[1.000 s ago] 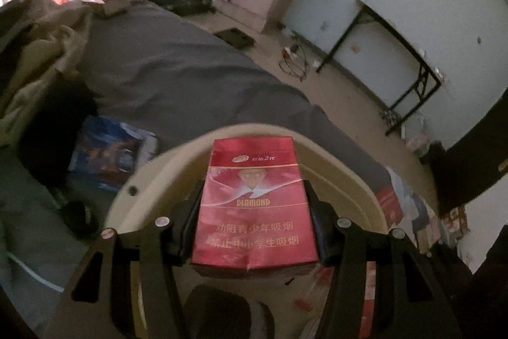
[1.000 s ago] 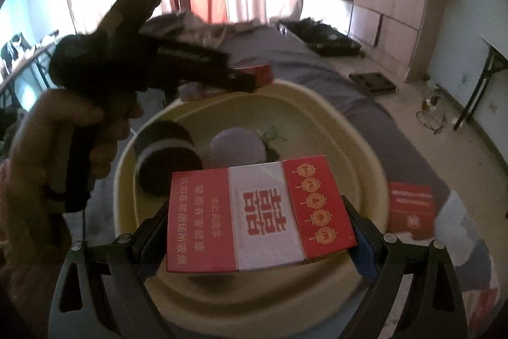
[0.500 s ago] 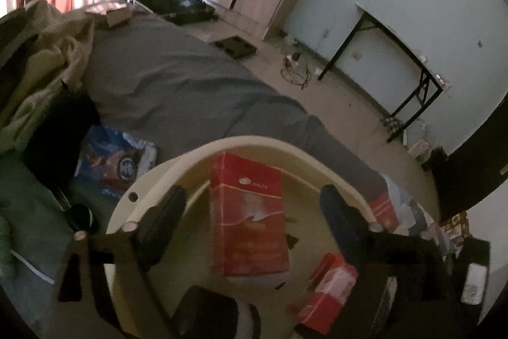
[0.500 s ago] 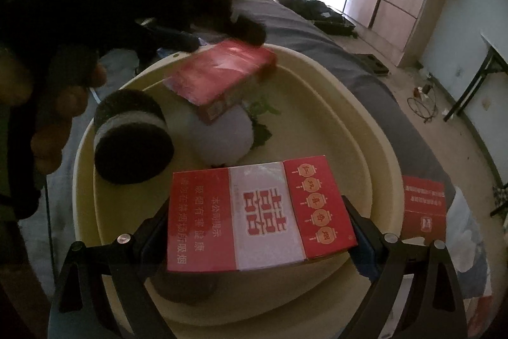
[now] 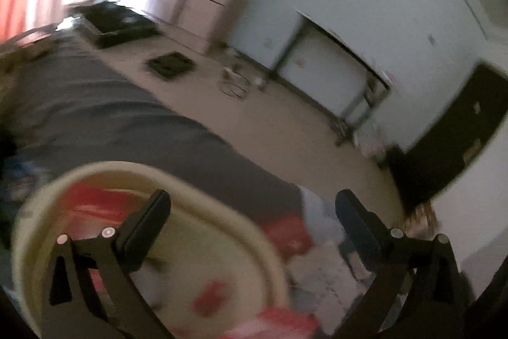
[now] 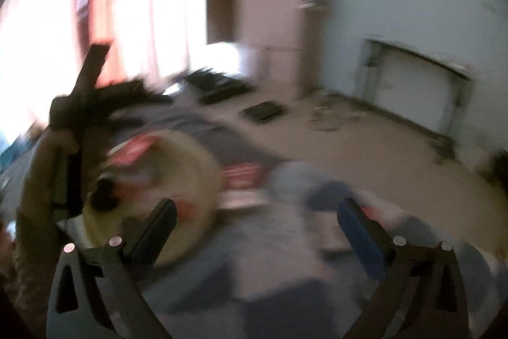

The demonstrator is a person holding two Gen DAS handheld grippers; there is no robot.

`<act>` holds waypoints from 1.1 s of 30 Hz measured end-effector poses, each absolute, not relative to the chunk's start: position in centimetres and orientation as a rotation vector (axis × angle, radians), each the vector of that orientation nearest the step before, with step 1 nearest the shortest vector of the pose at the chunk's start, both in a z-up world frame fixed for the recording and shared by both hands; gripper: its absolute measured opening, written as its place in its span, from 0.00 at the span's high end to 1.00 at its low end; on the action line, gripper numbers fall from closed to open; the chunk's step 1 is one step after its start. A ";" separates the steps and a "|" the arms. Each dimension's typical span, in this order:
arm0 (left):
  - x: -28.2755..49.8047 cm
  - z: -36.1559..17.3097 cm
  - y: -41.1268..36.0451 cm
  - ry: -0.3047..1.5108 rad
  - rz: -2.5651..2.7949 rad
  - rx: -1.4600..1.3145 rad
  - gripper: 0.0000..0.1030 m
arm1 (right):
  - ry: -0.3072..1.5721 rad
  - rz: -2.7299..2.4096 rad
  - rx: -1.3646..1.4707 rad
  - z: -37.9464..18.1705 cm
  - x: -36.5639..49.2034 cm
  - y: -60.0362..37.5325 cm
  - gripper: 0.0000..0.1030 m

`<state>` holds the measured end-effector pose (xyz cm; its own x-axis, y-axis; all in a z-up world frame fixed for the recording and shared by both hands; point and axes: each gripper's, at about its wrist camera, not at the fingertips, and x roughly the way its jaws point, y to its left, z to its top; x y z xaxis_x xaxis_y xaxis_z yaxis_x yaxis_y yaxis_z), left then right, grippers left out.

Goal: Organize rigid objects
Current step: 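Move the left tool back over the rug toward the white-and-red box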

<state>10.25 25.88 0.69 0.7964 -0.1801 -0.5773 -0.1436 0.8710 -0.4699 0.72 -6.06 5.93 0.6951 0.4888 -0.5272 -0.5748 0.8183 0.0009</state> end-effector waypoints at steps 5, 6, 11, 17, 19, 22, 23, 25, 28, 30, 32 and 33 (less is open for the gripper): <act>13.9 -0.6 19.0 0.799 -0.017 -0.266 0.00 | 0.518 0.439 0.041 5.2 0.2 -15.9 0.00; 14.1 -0.8 18.0 0.809 0.001 -0.180 0.00 | 0.518 0.412 0.050 4.9 0.2 -17.2 0.00; 13.6 -1.6 15.1 0.793 -0.079 0.087 0.00 | 0.578 0.342 0.046 2.8 0.6 -20.6 0.00; 12.8 -2.1 13.7 0.797 -0.133 0.195 0.00 | 0.608 0.290 0.074 2.5 1.0 -22.4 0.00; 12.7 -2.1 13.1 0.800 -0.150 0.231 0.00 | 0.621 0.270 0.089 2.7 1.4 -22.1 0.00; 12.2 -1.4 12.7 0.780 -0.156 0.297 0.00 | 0.640 0.247 0.086 2.3 3.0 -21.5 0.00; 12.1 -1.1 12.3 0.777 -0.141 0.365 0.00 | 0.640 0.252 0.083 2.3 3.3 -21.5 0.00; 12.5 -1.0 11.1 0.798 -0.084 0.530 0.00 | 0.646 0.269 0.058 2.5 3.8 -21.1 0.00; 12.1 -0.9 9.2 0.809 -0.148 0.736 0.00 | 0.657 0.301 -0.007 2.7 3.9 -20.6 0.00; 12.4 -1.5 8.1 0.837 -0.167 0.884 0.00 | 0.658 0.327 -0.057 2.8 3.4 -20.5 0.00; 11.9 -1.9 7.3 0.838 -0.271 0.985 0.00 | 0.660 0.339 -0.094 2.4 3.2 -20.9 0.00; 11.9 -1.9 7.2 0.842 -0.358 0.983 0.00 | 0.671 0.347 -0.117 2.1 2.9 -21.0 0.00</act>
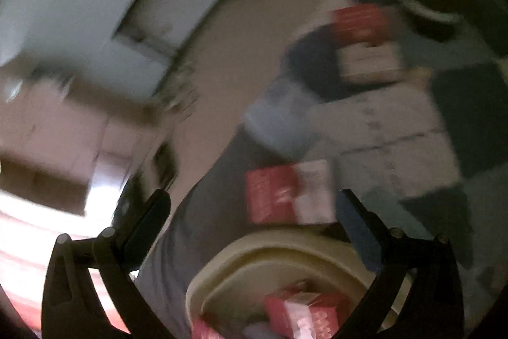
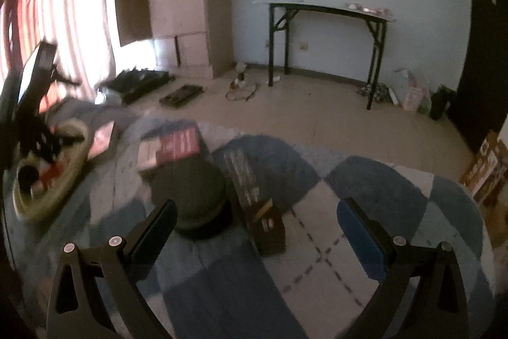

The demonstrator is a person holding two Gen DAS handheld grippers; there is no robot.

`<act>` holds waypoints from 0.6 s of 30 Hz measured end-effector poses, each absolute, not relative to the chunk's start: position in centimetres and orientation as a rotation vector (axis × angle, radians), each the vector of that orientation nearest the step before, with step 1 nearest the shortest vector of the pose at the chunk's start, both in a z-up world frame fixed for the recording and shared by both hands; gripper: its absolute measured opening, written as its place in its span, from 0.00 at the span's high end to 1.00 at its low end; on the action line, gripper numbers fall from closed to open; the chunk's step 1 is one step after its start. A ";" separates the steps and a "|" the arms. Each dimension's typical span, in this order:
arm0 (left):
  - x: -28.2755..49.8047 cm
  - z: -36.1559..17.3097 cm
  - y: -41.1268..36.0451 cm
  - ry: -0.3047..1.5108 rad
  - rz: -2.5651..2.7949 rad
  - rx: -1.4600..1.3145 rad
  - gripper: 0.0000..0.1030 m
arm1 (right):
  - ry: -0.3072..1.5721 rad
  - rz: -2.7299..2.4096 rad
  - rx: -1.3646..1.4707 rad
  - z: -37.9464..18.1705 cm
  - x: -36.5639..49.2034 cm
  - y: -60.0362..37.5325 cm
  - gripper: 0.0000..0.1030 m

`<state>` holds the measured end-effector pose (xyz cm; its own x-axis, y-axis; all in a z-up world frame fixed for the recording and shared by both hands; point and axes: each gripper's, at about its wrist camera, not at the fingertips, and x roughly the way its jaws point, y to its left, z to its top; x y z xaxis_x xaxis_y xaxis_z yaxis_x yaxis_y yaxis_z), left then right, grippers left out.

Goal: Organize rigid objects
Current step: 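Move the left tool back over the rug toward the white-and-red box, then grasp the white-and-red box with the left tool while the right tool grasps the dark box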

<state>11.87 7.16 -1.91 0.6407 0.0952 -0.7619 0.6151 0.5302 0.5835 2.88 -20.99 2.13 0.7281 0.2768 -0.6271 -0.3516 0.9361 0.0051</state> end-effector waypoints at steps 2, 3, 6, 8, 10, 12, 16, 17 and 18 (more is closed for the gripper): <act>12.5 -1.9 7.5 0.881 -0.467 0.923 0.00 | 0.686 0.368 -0.139 1.6 2.4 -21.2 0.00; 13.2 -1.9 7.7 0.901 -0.495 0.885 0.00 | 0.689 0.382 -0.142 1.5 2.1 -21.4 0.00; 15.2 -2.7 8.4 0.967 -0.511 0.793 0.00 | 0.684 0.416 -0.137 1.7 2.0 -21.8 0.00; 15.9 -3.7 9.0 0.981 -0.489 0.785 0.00 | 0.677 0.428 -0.146 1.4 2.0 -21.7 0.00; 16.7 -4.4 9.8 1.027 -0.536 0.724 0.00 | 0.667 0.437 -0.167 1.3 2.3 -21.5 0.00; 17.5 -5.2 10.2 1.082 -0.563 0.680 0.00 | 0.669 0.443 -0.173 1.2 2.6 -21.5 0.00; 17.6 -6.8 9.9 1.095 -0.574 0.727 0.00 | 0.688 0.454 -0.168 0.9 3.6 -21.7 0.00; 17.7 -6.8 10.0 1.086 -0.576 0.724 0.00 | 0.690 0.455 -0.171 0.9 3.8 -21.8 0.00; 17.8 -6.7 9.9 1.073 -0.584 0.703 0.00 | 0.695 0.461 -0.172 0.8 3.9 -21.7 0.01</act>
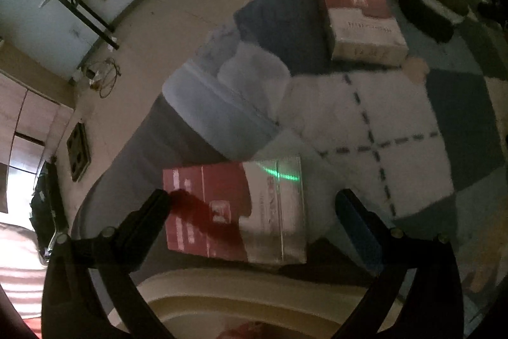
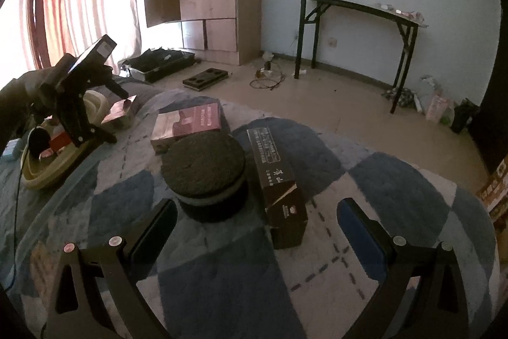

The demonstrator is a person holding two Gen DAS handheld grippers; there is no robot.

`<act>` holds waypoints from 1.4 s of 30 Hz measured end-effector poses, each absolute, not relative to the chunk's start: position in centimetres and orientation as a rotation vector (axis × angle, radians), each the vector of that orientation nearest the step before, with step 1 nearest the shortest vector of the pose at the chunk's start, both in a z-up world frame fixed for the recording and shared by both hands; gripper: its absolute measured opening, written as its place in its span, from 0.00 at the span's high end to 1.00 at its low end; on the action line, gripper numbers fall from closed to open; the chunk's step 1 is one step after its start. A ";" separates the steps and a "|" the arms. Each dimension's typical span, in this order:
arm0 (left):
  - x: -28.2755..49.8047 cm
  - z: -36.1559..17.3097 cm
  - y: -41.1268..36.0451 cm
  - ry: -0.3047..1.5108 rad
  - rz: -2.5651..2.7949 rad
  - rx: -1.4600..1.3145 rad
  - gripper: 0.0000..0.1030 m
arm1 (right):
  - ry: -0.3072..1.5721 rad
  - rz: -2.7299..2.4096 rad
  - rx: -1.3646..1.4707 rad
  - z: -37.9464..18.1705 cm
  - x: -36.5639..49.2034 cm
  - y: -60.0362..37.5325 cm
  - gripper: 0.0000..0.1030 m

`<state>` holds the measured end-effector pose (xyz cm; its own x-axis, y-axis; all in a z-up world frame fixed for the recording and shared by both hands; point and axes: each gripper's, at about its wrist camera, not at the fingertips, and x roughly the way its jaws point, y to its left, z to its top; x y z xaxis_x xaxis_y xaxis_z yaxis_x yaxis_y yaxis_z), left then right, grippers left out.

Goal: Organize rigid objects
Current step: 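Grasp the white-and-red box with the left tool while the right tool grasps the dark box, then carry both boxes into the cream basin and open both tools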

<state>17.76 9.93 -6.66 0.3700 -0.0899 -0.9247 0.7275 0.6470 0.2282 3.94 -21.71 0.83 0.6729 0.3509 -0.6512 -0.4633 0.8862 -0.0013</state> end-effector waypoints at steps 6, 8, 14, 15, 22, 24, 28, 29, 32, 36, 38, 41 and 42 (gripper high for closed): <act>18.9 -6.5 10.4 1.054 -0.560 0.648 0.00 | 0.716 0.475 -0.149 0.7 5.0 -21.9 0.12; 19.1 -6.6 10.4 1.059 -0.565 0.642 0.00 | 0.722 0.479 -0.146 0.6 5.3 -21.9 0.15; 20.0 -6.9 11.1 1.057 -0.554 0.582 0.05 | 0.738 0.520 -0.110 0.5 5.7 -22.4 0.38; 19.8 -6.8 11.0 1.044 -0.551 0.599 0.13 | 0.748 0.512 -0.119 0.2 5.7 -22.5 0.41; 17.7 -5.9 10.0 0.978 -0.500 0.594 0.42 | 0.727 0.495 -0.090 0.0 5.5 -23.7 0.75; 16.0 -3.4 10.1 0.890 -0.415 0.544 0.63 | 0.684 0.484 -0.083 0.8 4.6 -24.5 0.78; 13.0 -0.3 11.0 0.850 -0.444 0.518 0.72 | 0.632 0.492 -0.069 2.4 3.3 -24.8 0.79; 12.8 -0.2 11.2 0.861 -0.444 0.522 0.72 | 0.620 0.492 -0.073 2.8 3.0 -24.7 0.79; 13.6 -1.0 11.6 0.889 -0.428 0.534 0.72 | 0.583 0.527 -0.063 4.2 1.7 -24.2 0.79; 14.5 -0.9 11.6 0.883 -0.406 0.484 0.72 | 0.559 0.550 -0.074 4.9 0.4 -23.5 0.79; 15.0 -1.2 11.4 0.893 -0.405 0.491 0.72 | 0.549 0.556 -0.083 4.9 -0.3 -23.5 0.79; 15.7 -1.9 11.5 0.898 -0.340 0.523 0.73 | 0.534 0.564 -0.075 5.0 -1.2 -23.8 0.79; 16.1 -2.2 11.5 0.910 -0.335 0.522 0.73 | 0.531 0.568 -0.066 5.1 -1.4 -24.0 0.79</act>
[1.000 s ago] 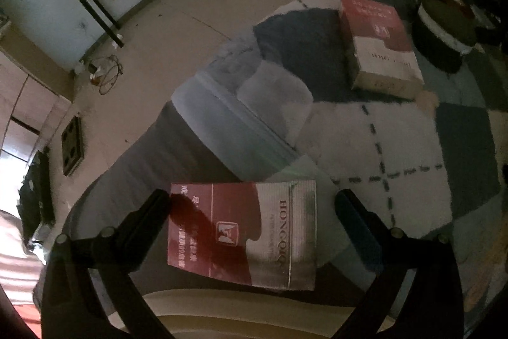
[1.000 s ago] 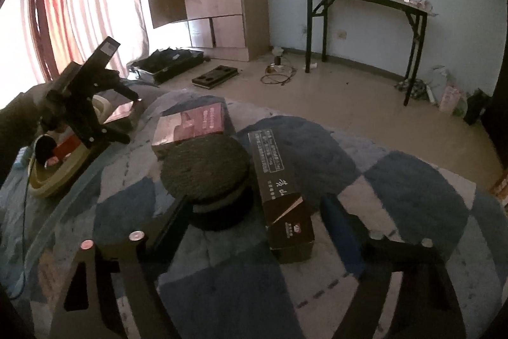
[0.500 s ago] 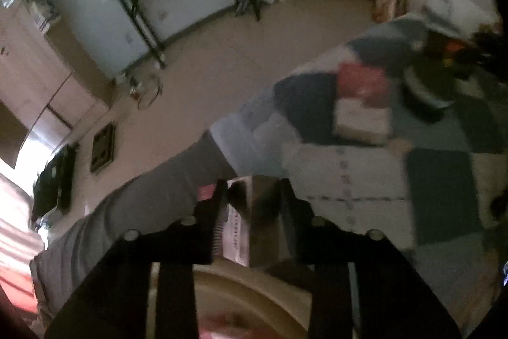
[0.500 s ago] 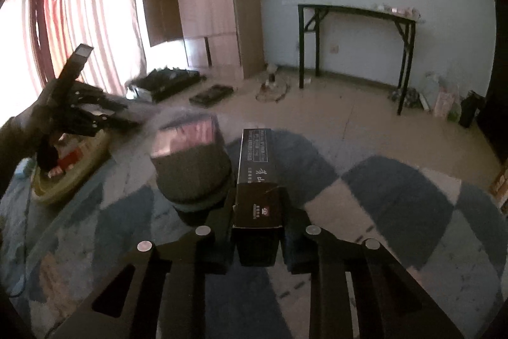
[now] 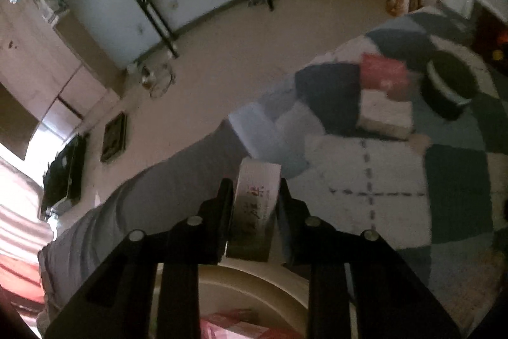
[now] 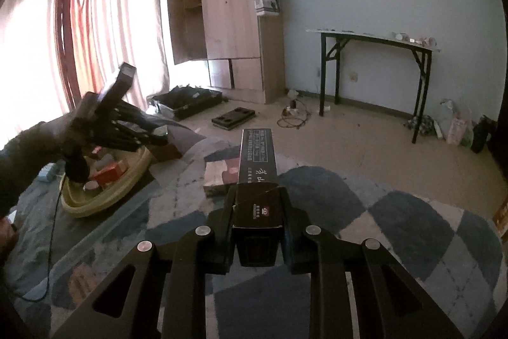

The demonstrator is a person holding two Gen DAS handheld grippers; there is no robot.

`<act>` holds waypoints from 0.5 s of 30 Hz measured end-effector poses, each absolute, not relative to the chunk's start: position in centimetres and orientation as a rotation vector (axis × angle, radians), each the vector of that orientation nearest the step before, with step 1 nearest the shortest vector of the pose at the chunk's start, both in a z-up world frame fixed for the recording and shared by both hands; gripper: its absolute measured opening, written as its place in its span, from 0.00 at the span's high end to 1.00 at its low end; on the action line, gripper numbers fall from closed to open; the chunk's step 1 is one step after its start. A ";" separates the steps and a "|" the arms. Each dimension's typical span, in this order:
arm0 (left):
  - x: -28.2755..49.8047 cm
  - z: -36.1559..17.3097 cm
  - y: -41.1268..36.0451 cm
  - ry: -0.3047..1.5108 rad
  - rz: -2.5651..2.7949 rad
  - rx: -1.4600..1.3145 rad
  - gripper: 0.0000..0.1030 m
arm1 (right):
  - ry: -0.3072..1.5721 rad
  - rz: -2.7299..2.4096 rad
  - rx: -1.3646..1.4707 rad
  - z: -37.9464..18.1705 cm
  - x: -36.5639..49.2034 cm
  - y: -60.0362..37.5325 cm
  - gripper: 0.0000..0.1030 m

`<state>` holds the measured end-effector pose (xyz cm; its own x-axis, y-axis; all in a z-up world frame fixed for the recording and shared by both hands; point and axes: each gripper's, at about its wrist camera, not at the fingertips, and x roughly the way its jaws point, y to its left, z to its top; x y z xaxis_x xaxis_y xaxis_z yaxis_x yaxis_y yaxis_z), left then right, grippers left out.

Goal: Organize rigid objects
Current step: 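Carry both boxes into the cream basin and open both tools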

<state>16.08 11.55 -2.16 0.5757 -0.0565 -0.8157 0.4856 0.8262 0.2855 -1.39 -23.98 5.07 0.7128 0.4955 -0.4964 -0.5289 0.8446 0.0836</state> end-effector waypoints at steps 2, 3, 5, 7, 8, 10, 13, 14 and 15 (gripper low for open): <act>16.5 -2.5 11.6 0.920 -0.334 0.531 0.75 | 0.525 0.567 -0.060 5.2 -1.7 -24.1 0.79; 16.5 -2.5 11.6 0.913 -0.340 0.524 0.76 | 0.522 0.569 -0.059 5.2 -1.8 -24.2 0.79; 16.2 -1.9 11.8 0.896 -0.363 0.487 0.77 | 0.517 0.580 -0.054 5.4 -2.1 -23.9 0.79; 14.8 -0.3 12.6 0.837 -0.376 0.461 0.77 | 0.513 0.611 -0.048 5.7 -2.5 -23.3 0.79; 13.8 0.9 13.3 0.799 -0.366 0.453 0.77 | 0.504 0.634 -0.053 6.1 -2.8 -22.7 0.79; 10.9 4.1 15.7 0.715 -0.355 0.376 0.77 | 0.481 0.691 -0.077 7.0 -3.5 -20.8 0.79; 6.9 6.5 19.5 0.654 -0.316 0.270 0.77 | 0.482 0.820 -0.095 8.0 -3.6 -16.9 0.79; 5.6 6.8 21.1 0.629 -0.295 0.226 0.77 | 0.486 0.859 -0.095 8.0 -3.4 -15.5 0.79; 4.5 6.8 22.8 0.612 -0.273 0.175 0.77 | 0.496 0.901 -0.095 7.9 -3.1 -13.7 0.79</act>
